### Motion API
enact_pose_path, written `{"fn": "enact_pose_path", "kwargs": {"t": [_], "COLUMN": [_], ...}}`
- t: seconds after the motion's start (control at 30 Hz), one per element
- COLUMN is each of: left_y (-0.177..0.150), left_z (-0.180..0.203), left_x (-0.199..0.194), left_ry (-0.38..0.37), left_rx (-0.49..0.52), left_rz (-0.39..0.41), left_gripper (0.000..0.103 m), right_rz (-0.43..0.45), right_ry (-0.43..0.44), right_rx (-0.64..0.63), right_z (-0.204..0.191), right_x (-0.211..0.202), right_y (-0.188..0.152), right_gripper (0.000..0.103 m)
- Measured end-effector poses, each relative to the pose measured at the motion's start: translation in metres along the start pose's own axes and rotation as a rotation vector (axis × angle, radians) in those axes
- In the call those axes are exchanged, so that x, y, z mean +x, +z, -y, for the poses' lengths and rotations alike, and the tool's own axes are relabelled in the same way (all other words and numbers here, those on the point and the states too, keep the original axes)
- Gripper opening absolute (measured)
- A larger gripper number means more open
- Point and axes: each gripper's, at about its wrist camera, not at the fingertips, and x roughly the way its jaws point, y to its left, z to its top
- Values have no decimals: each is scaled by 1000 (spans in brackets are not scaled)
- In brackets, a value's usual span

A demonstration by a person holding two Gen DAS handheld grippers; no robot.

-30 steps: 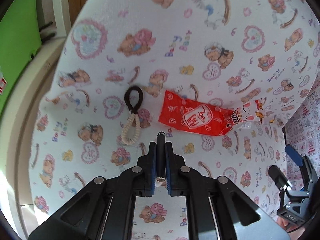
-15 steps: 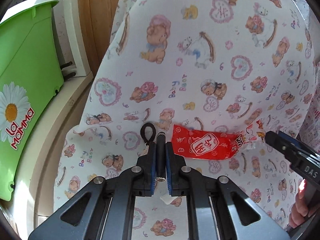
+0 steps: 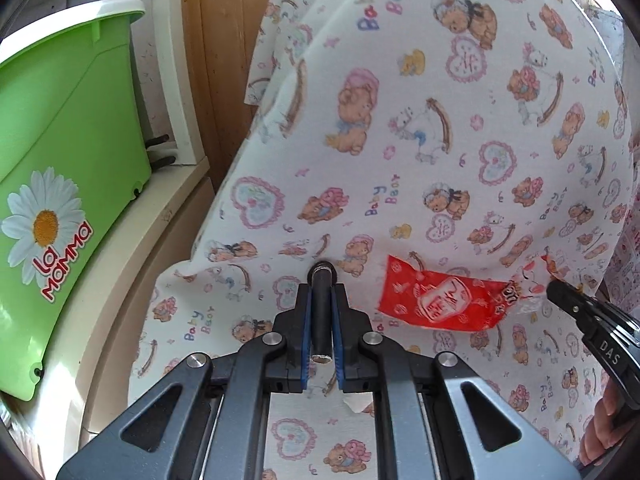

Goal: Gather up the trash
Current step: 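Grasp the clear end of the red wrapper with the right tool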

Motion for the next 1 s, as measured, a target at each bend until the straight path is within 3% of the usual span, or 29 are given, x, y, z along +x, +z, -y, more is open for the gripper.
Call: {"fn": "enact_pose_path", "kwargs": {"t": [0.17, 0.5, 0.7, 1.0], "left_y": [-2, -18, -30, -56], "left_z": [-15, -31, -25, -12], "left_x": [-1, -9, -25, -60], "left_ry": [12, -82, -76, -63], "left_rx": [-37, -169, -211, -123], "left_rz": [-3, -43, -34, 10], "left_gripper": [9, 9, 9, 9], "right_rz": [-12, -7, 21, 29], "right_ry": [-35, -59, -47, -15], "right_rx": [-29, -42, -40, -41], "right_z": [8, 22, 18, 12], "right_x": [-6, -32, -60, -102], "right_y": [-8, -22, -32, -61], "right_gripper": [2, 2, 2, 2]}}
